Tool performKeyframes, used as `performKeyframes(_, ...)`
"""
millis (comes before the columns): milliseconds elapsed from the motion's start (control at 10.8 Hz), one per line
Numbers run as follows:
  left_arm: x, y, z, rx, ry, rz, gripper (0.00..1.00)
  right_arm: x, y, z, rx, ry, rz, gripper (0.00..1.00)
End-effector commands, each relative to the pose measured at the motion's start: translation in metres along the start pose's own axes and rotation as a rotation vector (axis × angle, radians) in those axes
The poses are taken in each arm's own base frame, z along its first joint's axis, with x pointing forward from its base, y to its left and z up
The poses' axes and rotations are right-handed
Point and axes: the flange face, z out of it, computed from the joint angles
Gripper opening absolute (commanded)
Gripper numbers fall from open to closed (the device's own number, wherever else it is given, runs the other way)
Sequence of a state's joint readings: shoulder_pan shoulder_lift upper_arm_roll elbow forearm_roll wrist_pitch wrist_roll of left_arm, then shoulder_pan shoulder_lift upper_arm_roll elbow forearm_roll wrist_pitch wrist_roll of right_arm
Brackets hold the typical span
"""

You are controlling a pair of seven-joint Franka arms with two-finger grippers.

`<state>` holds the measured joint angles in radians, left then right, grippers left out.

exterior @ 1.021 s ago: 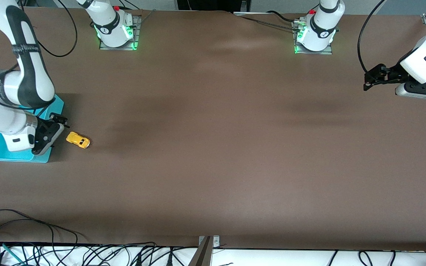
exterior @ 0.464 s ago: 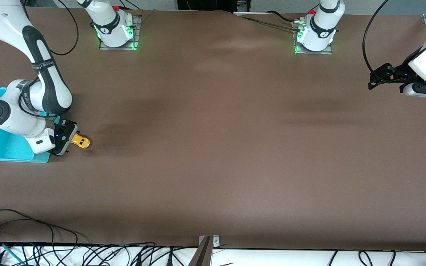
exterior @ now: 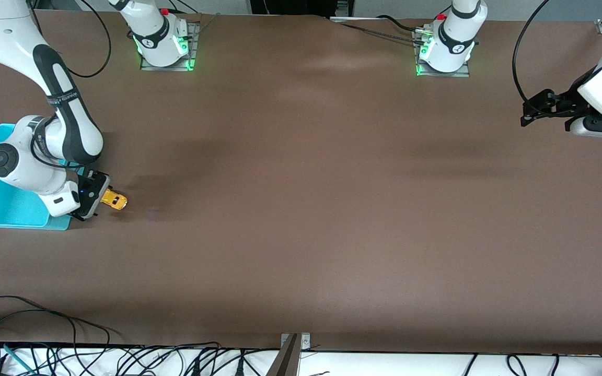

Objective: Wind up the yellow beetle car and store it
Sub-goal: 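Lower the right gripper onto the yellow car and close it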

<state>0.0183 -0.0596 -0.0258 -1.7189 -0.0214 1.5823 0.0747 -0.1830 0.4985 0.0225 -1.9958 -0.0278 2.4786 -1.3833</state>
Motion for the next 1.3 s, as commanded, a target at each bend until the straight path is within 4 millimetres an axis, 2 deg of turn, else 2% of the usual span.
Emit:
performKeyframes(0,-0.003,0.003,-0.007,-0.029,-0.001,-0.008,1.00,-0.004,-0.005,0.008,-0.003,0.007,-0.019,1.00)
performKeyframes(186,0.002,0.008,0.000,-0.029,-0.013,0.001,1.00,-0.003,-0.007,0.017,0.011,0.014,-0.009,1.00)
performKeyframes(371,0.010,0.005,0.007,-0.031,-0.025,-0.004,1.00,-0.001,-0.008,0.018,0.014,0.021,-0.007,1.00)
performKeyframes(464,0.018,0.005,0.007,-0.032,-0.021,-0.006,1.00,-0.001,-0.008,0.019,0.017,0.020,-0.007,0.94)
performKeyframes(557,0.025,0.008,0.004,-0.026,-0.011,0.001,1.00,-0.001,-0.009,0.019,0.018,0.020,-0.010,0.83)
performKeyframes(836,0.026,0.009,-0.002,-0.019,0.001,0.000,1.00,-0.001,-0.008,0.018,0.018,0.020,-0.036,0.35)
performKeyframes(1021,0.025,0.002,-0.005,-0.019,0.003,-0.002,1.00,-0.001,-0.009,0.018,0.020,0.020,-0.036,0.12)
performKeyframes(1114,0.024,0.000,-0.005,-0.019,0.003,-0.005,1.00,-0.001,-0.009,0.018,0.023,0.019,-0.036,0.04)
performKeyframes(1207,0.024,-0.002,-0.005,-0.019,0.003,-0.006,1.00,0.000,-0.009,0.015,0.023,0.020,-0.037,0.00)
